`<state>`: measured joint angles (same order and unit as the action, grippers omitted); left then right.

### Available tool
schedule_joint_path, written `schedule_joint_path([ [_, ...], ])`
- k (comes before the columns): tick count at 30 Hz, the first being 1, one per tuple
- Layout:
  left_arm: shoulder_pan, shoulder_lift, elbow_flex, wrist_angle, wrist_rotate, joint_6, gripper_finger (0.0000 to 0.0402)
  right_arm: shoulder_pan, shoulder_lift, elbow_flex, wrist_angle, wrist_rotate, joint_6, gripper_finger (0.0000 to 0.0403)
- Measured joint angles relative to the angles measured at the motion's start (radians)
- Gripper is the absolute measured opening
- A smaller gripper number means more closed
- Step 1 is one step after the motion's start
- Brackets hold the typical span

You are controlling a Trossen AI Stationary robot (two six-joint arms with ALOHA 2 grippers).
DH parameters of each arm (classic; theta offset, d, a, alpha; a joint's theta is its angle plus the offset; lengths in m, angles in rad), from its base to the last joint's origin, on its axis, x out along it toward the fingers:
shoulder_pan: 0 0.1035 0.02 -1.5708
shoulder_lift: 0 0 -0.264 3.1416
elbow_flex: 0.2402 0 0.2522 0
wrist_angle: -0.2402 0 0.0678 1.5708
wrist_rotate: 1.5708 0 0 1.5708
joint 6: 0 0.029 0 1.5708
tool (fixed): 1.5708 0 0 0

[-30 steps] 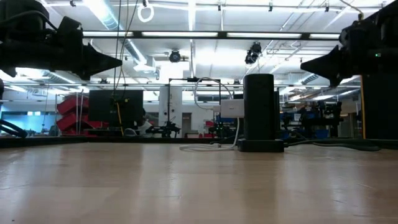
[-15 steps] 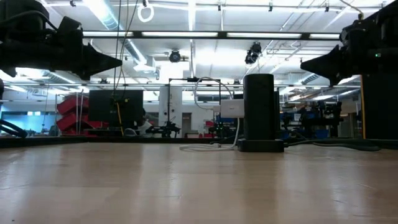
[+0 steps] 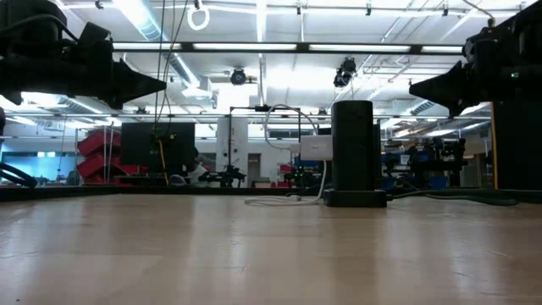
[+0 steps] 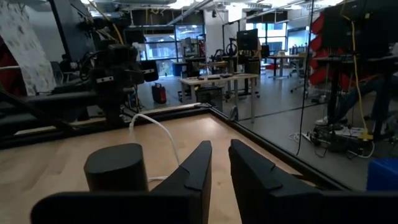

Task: Insert USB
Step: Return to Home Position

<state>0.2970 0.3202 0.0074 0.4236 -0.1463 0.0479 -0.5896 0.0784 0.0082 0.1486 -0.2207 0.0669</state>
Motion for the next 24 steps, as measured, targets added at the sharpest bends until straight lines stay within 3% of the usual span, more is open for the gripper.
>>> schedule_joint_path([
  [24,0.0,0.0,0.0,0.0,0.0,0.0,0.0,0.0,0.0,0.0,0.0,0.0,0.001,0.0042],
])
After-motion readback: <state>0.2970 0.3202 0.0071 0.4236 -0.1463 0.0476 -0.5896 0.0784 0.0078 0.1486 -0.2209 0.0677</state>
